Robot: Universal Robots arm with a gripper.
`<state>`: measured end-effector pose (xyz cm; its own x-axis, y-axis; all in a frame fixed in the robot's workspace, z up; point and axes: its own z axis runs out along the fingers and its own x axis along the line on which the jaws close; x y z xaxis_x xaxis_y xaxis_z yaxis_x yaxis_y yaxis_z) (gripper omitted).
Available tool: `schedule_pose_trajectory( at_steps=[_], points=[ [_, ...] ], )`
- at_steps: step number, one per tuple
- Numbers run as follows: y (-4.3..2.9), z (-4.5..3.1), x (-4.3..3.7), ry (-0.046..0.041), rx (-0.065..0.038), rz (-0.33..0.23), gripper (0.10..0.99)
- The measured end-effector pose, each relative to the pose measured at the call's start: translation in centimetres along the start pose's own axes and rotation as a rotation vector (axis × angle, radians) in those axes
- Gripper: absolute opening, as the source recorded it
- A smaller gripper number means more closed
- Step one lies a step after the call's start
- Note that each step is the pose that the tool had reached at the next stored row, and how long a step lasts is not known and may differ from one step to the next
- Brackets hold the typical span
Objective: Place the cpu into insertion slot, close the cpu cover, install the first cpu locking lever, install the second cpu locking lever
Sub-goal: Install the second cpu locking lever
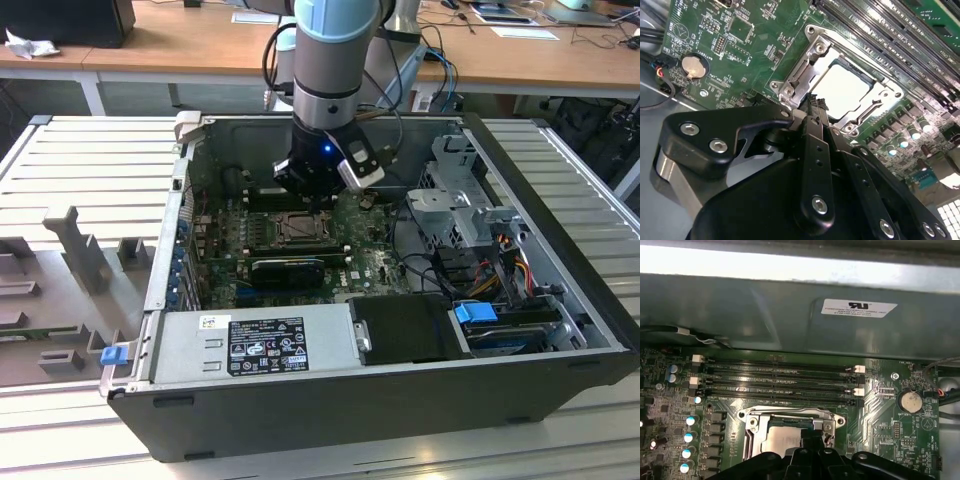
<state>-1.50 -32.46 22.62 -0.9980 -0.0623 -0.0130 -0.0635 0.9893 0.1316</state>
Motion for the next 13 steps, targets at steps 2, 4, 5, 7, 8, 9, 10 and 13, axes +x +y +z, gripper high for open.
schedule_pose_trajectory(
  at_steps=[2, 4, 5, 7, 8, 9, 10, 13],
  points=[
    [-0.11, -0.05, 0.0, -0.0002, -0.001, 0.0, 0.106],
    [-0.35, -0.09, 0.02, -0.0001, -0.002, 0.0, 0.106],
    [-0.57, -0.12, 0.04, -0.0001, -0.002, 0.0, 0.106],
    [-0.95, -0.17, 0.06, -0.0001, -0.002, 0.0, 0.106],
    [-1.08, -0.19, 0.07, -0.0002, -0.002, 0.0, 0.106],
    [-1.25, -0.21, 0.08, -0.0001, -0.002, 0.0, 0.106],
    [-1.39, -0.23, 0.09, -0.0002, -0.002, 0.0, 0.106],
    [-1.64, -0.3, 0.11, 0.0, -0.002, 0.0, 0.106]
  ],
)
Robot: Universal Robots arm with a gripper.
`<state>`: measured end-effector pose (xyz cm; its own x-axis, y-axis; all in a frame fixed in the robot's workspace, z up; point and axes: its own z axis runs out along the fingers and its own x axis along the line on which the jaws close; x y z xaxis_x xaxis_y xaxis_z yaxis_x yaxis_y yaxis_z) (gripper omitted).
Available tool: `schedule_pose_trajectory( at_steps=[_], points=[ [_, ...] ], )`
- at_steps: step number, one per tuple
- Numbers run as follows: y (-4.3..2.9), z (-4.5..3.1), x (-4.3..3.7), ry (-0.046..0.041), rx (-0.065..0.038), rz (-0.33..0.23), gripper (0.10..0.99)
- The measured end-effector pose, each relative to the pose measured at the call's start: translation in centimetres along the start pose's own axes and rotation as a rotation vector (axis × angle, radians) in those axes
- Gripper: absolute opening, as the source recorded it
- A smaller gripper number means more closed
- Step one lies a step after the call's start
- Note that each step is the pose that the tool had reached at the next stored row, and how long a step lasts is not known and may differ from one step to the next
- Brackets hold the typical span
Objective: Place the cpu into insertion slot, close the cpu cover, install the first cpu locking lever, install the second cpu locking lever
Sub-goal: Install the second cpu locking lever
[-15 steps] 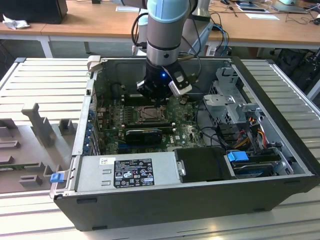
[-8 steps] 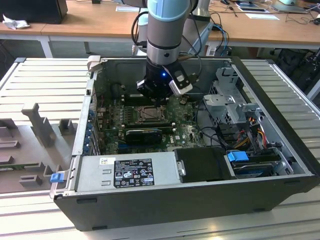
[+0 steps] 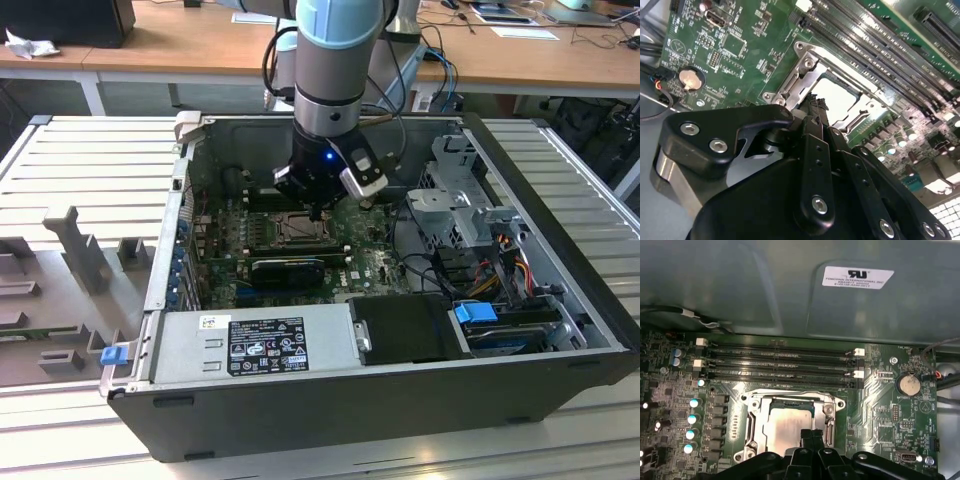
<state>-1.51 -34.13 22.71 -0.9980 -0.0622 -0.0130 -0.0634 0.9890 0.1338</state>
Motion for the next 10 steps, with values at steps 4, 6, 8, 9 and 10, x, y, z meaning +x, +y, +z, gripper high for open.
schedule_pose_trajectory(
  at_steps=[4, 6, 8, 9, 10],
  points=[
    [-0.02, -0.65, 0.0, -0.0001, 0.0, 0.0, 0.106],
    [-0.14, -0.8, -0.01, -0.0002, 0.0, 0.0, 0.106],
    [-0.56, -0.86, 0.03, -0.0001, 0.0, 0.0, 0.106],
    [-0.71, -0.88, 0.06, -0.0001, 0.0, 0.0, 0.106],
    [-0.88, -0.9, 0.08, -0.0001, 0.0, 0.0, 0.106]
  ],
)
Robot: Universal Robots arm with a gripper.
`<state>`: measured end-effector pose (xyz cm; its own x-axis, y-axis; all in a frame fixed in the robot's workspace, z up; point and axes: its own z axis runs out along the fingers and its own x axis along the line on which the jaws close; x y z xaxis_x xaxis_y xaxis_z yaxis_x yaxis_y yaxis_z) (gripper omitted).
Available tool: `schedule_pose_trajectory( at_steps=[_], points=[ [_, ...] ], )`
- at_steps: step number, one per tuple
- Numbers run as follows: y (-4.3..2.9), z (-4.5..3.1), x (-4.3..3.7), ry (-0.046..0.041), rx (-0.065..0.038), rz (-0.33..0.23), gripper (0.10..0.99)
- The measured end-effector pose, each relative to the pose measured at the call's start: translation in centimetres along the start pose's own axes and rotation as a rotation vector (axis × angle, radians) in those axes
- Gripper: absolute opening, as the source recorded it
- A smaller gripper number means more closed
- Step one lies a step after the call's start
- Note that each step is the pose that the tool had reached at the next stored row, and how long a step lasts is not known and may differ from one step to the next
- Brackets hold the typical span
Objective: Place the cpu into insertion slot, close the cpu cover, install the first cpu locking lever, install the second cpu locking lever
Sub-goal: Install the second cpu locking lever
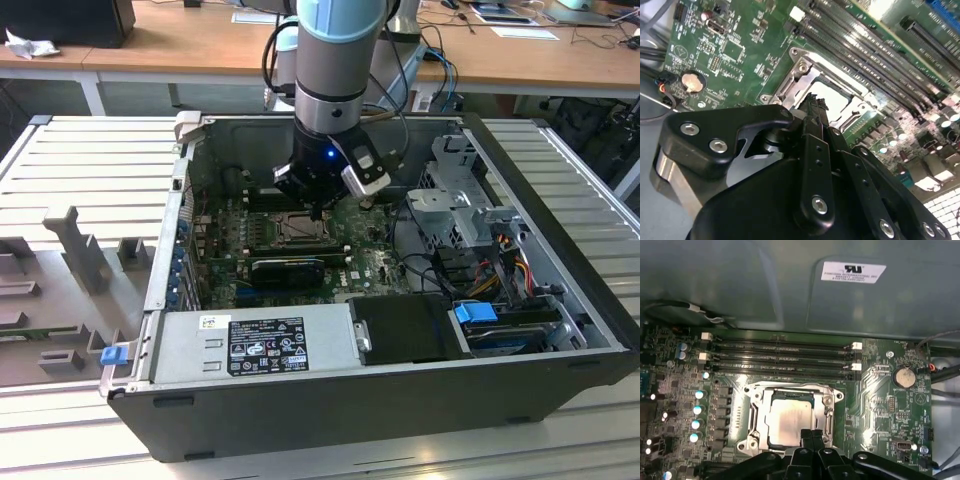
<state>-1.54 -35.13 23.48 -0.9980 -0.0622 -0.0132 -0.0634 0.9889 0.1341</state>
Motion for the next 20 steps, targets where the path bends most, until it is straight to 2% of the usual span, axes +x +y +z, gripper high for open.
schedule_pose_trajectory(
  at_steps=[9, 18, 20],
  points=[
    [-1.92, -0.25, 0.15, 0.0, 0.0, 0.0, 0.106],
    [-2.41, -0.31, 0.21, 0.0, 0.0, 0.0, 0.106],
    [-2.49, -0.33, 0.43, 0.0, -0.001, 0.0, 0.106]
  ],
)
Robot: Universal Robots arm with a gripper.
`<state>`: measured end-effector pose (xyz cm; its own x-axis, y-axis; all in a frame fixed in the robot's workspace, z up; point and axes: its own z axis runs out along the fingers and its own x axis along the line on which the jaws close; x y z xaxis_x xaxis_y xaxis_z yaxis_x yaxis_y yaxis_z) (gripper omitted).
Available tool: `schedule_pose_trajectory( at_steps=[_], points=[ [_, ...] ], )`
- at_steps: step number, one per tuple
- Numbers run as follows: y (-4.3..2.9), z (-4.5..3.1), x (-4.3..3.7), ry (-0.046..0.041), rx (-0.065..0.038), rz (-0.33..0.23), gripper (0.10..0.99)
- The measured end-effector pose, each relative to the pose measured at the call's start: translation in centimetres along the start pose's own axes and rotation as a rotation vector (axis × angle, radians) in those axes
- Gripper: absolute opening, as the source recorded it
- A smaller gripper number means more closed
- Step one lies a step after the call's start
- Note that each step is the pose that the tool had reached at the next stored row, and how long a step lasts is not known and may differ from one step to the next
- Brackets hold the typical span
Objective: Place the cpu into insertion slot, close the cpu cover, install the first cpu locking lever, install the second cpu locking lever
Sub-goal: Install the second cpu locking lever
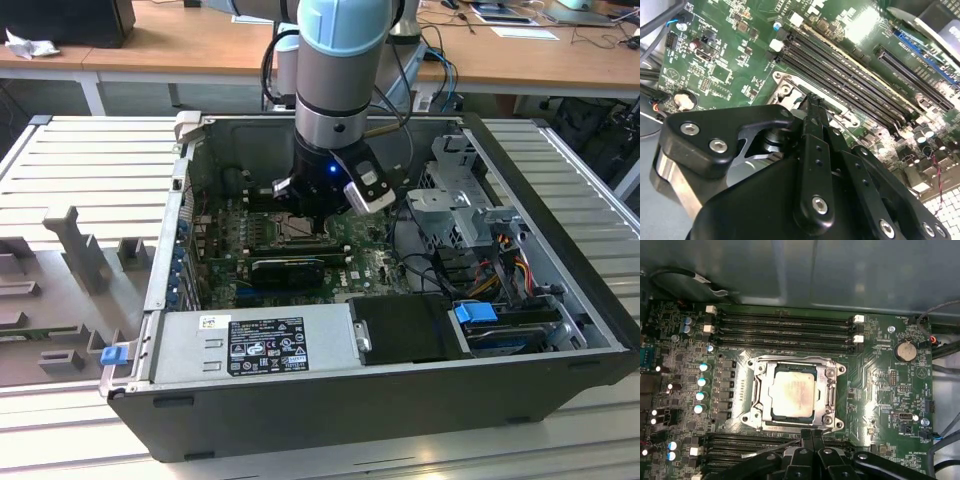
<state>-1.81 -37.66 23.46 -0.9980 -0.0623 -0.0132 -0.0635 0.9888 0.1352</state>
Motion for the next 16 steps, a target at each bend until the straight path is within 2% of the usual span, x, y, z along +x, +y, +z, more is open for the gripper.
schedule_pose_trajectory(
  at_steps=[4, 5, 6, 8, 11, 16],
  points=[
    [-0.55, -0.08, 0.39, -0.0004, -0.007, 0.0, 0.106],
    [-0.74, -0.11, 0.8, -0.0009, -0.014, 0.0, 0.106],
    [-0.78, -0.13, 1.58, -0.0014, -0.021, 0.0, 0.106],
    [-0.78, 0.13, 2.46, -0.0008, -0.022, 0.0, 0.106],
    [-0.87, 0.82, 2.64, 0.0006, -0.023, -0.001, 0.106],
    [-0.87, 0.91, 2.84, 0.0004, -0.027, -0.001, 0.106]
  ],
)
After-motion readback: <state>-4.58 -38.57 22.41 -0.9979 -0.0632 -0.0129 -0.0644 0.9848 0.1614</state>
